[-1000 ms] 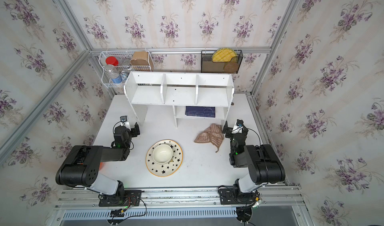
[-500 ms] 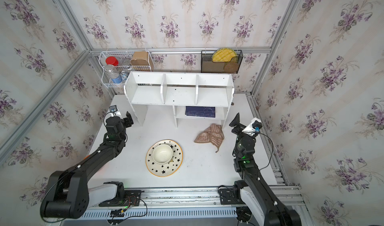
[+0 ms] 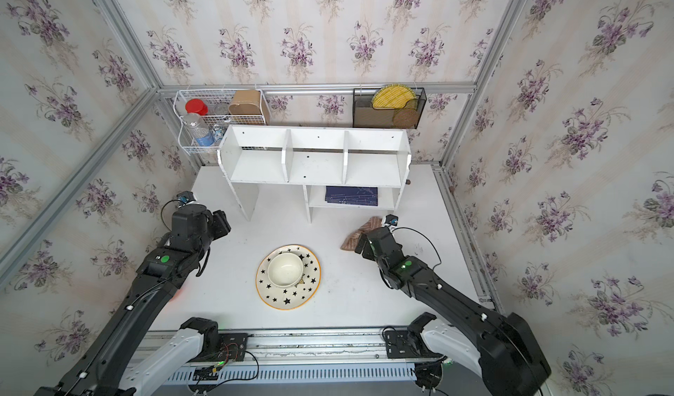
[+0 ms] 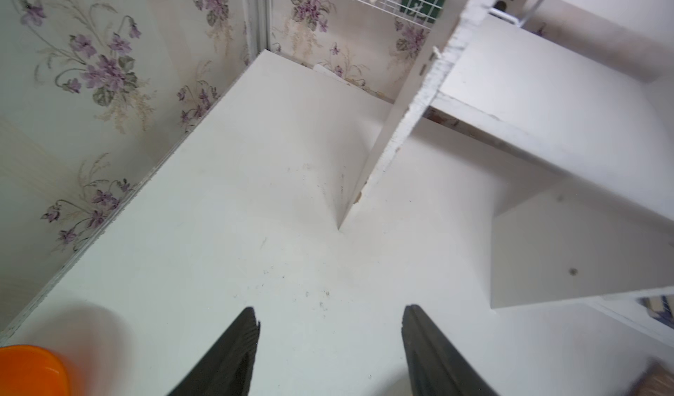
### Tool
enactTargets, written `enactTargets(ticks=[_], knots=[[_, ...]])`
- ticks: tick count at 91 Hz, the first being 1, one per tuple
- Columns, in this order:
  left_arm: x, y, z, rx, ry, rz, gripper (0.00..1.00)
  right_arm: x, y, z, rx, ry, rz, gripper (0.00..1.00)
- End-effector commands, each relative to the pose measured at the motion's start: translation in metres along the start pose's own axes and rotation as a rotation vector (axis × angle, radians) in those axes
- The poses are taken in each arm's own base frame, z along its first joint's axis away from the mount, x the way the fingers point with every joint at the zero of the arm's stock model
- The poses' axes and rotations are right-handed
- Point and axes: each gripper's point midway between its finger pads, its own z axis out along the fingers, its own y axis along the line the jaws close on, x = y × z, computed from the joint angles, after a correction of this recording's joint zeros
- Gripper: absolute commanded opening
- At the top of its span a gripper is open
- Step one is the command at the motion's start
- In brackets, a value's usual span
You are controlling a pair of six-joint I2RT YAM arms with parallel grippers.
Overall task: Wipe the bookshelf clean with a cloth
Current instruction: Pick up the cleaning item at the center of the board.
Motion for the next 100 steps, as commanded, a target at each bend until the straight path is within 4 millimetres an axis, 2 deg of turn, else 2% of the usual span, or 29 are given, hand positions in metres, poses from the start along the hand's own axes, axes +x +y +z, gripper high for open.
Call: enactTargets(ticks=[1, 12, 22, 27, 42, 49, 51, 59, 63, 70, 73, 84, 90, 95, 100], knots=[[-0.005, -0.019, -0.009, 0.090, 0.023, 0.056, 0.64, -0.012, -0.004, 0.024, 0.000, 0.002, 0.061, 0.98], [-0.024, -0.027, -0.015, 0.111, -0.016, 0.049, 0.64, 0.003, -0.009, 0.057, 0.024, 0.052, 0.032, 0.93], [-0.037, -0.035, -0.018, 0.143, -0.064, 0.046, 0.66, 0.014, -0.008, 0.072, 0.013, 0.080, 0.004, 0.87], [-0.042, -0.039, -0.019, 0.155, -0.067, 0.043, 0.66, 0.017, -0.007, 0.076, 0.003, 0.092, -0.005, 0.80], [-0.049, -0.046, -0.020, 0.169, -0.049, 0.051, 0.67, 0.032, -0.005, 0.073, -0.020, 0.120, -0.031, 0.44], [-0.059, -0.045, -0.021, 0.157, -0.064, 0.055, 0.69, 0.036, -0.005, 0.072, -0.026, 0.136, -0.057, 0.07], [-0.061, -0.045, -0.021, 0.153, -0.067, 0.058, 0.70, 0.037, -0.005, 0.071, -0.020, 0.142, -0.064, 0.00], [-0.073, -0.045, -0.020, 0.146, -0.074, 0.057, 0.74, 0.029, -0.003, 0.058, -0.021, 0.100, -0.092, 0.00], [-0.077, -0.045, -0.016, 0.155, -0.067, 0.049, 0.77, 0.027, 0.015, 0.045, -0.066, 0.068, -0.132, 0.00], [-0.083, -0.051, -0.010, 0.201, -0.049, 0.034, 0.78, 0.013, 0.038, 0.023, -0.128, -0.009, -0.163, 0.00], [-0.087, -0.056, -0.008, 0.228, -0.048, 0.036, 0.82, 0.004, 0.047, 0.013, -0.153, -0.044, -0.169, 0.00], [-0.098, -0.073, 0.001, 0.300, -0.049, 0.044, 0.84, -0.011, 0.080, -0.010, -0.238, -0.095, -0.186, 0.00], [-0.103, -0.072, 0.008, 0.284, -0.059, 0.033, 0.84, -0.015, 0.103, -0.023, -0.302, -0.119, -0.208, 0.00], [-0.107, -0.071, 0.012, 0.278, -0.072, 0.028, 0.84, -0.017, 0.117, -0.028, -0.320, -0.132, -0.231, 0.00], [-0.109, -0.066, 0.018, 0.252, -0.086, 0.024, 0.84, -0.014, 0.118, -0.024, -0.302, -0.118, -0.234, 0.00]])
